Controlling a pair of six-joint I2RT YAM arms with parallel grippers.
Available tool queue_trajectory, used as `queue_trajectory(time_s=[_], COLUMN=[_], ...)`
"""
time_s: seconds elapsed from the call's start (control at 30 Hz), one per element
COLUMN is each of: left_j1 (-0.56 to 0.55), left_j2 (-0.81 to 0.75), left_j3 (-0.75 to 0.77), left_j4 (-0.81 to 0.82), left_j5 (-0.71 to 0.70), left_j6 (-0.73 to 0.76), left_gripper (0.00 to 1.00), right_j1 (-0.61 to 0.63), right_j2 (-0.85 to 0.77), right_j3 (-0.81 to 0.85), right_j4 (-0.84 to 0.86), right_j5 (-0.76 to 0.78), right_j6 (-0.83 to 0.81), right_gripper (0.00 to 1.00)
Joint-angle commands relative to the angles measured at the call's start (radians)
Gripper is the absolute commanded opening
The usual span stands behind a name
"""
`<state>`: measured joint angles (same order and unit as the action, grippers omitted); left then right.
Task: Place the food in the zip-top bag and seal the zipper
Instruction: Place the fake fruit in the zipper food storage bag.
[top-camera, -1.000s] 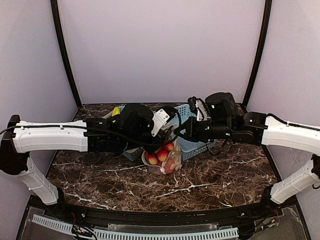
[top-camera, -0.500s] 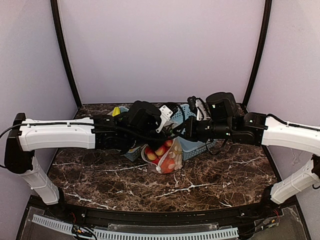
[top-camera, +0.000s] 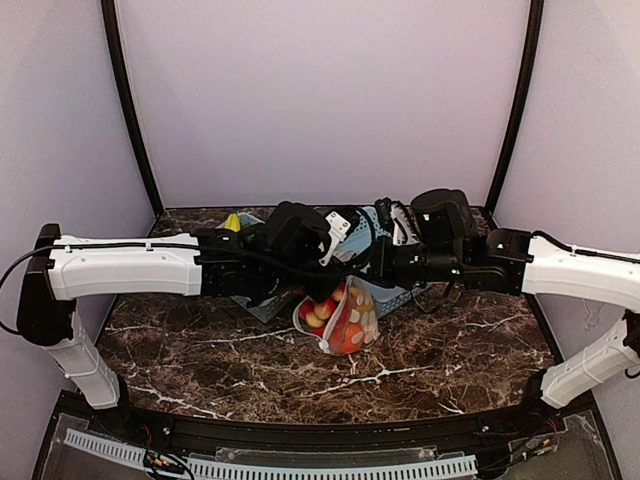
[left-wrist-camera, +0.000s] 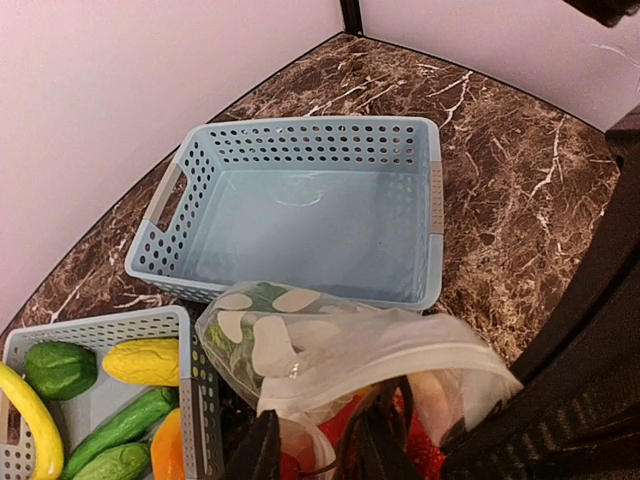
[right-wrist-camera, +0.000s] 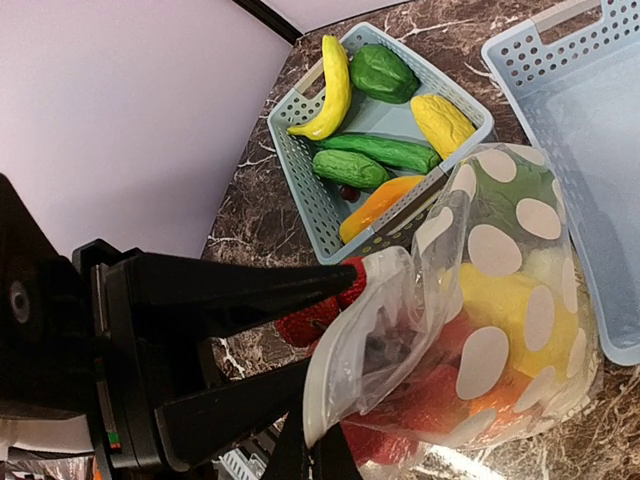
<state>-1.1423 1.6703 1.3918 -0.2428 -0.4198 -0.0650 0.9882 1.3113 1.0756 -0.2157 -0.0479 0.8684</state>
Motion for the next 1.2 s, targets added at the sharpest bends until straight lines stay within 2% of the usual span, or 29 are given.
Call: queue_trajectory(time_s=[0.0,0.17,0.33,0.6,0.73,0.87,1.17], left_j1=[-0.002,0.004,0.013,0.042,0.095,0.158,0.23], left_j2=[-0.048,-0.14,-0.21,-0.321,-0.399,-0.48,-0.51], left_j3=[0.0,-0.056,-0.097,-0.179,-0.281,-0.416,-0.62], left_j4=[-0.049,-0.035,-0.037,-0.038,-0.022,0.036,0.16], left_j5=[0.065,0.161,0.273,0.349,0.384,0.435,0.556], left_j6=[-0.047,-0.089,-0.13,-0.255,-0.377,-0.493,-0.654], left_gripper=[0.31,0.49,0.61,0.76,0.78,0.75,0.58], right_j1=[-0.004,-0.004,-0.004,-0.004,-0.004,-0.004,-0.004], right_j2=[-0.033,-0.042,-0.044,-0.05,-0.056,-0.058,-0.057], right_j3=[-0.028,-0.041,-0.042,-0.051,-0.061,-0.064,-0.062], right_j4=[0.069,0.068,0.068,0.071,0.075,0.079,0.085], right_j5=[0.044,0.083,0.099,0.107,0.108,0.107,0.103], right_j6=[0.035,0.048,0.054,0.064,0.069,0.07,0.068], right_gripper=[0.0,0.0,0.0,0.0,0.0,0.0,0.0])
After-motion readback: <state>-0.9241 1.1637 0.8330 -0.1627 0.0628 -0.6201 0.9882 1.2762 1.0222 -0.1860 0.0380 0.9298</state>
